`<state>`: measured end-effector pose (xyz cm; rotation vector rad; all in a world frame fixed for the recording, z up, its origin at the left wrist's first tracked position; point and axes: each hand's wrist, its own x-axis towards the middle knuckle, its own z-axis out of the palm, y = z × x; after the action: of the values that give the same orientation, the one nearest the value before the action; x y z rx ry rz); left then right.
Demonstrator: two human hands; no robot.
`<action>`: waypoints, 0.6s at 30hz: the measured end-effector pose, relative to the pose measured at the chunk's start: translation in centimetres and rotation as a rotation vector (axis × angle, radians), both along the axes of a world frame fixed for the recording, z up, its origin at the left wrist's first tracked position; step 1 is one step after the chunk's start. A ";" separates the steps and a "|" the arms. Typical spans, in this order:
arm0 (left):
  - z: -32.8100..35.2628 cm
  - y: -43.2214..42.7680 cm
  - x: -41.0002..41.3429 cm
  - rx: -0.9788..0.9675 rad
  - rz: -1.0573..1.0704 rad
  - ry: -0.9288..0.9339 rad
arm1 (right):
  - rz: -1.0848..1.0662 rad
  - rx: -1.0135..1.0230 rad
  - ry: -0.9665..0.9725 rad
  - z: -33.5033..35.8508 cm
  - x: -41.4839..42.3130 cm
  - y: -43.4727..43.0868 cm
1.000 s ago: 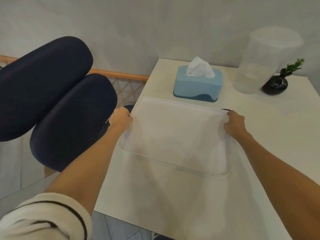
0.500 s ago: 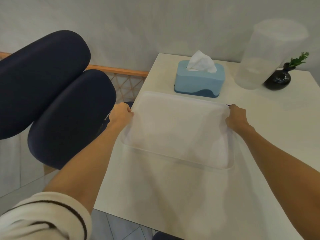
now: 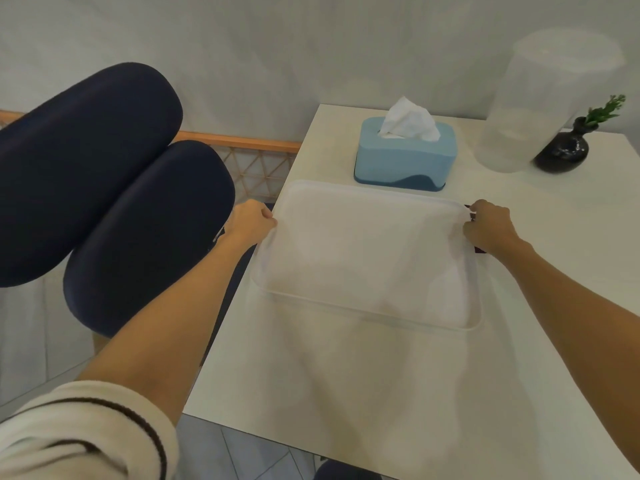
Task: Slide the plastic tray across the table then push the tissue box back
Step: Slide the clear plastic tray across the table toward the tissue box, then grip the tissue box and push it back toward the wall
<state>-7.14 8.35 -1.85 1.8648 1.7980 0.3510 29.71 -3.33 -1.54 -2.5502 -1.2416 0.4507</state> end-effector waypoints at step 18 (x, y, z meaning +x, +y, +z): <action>5.4 4.4 13.9 -0.110 0.053 -0.645 | -0.020 0.223 0.191 5.9 1.7 3.4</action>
<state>6.75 12.71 3.55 1.4068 1.3863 0.7578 31.41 0.03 4.39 -2.2735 -1.1286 0.5073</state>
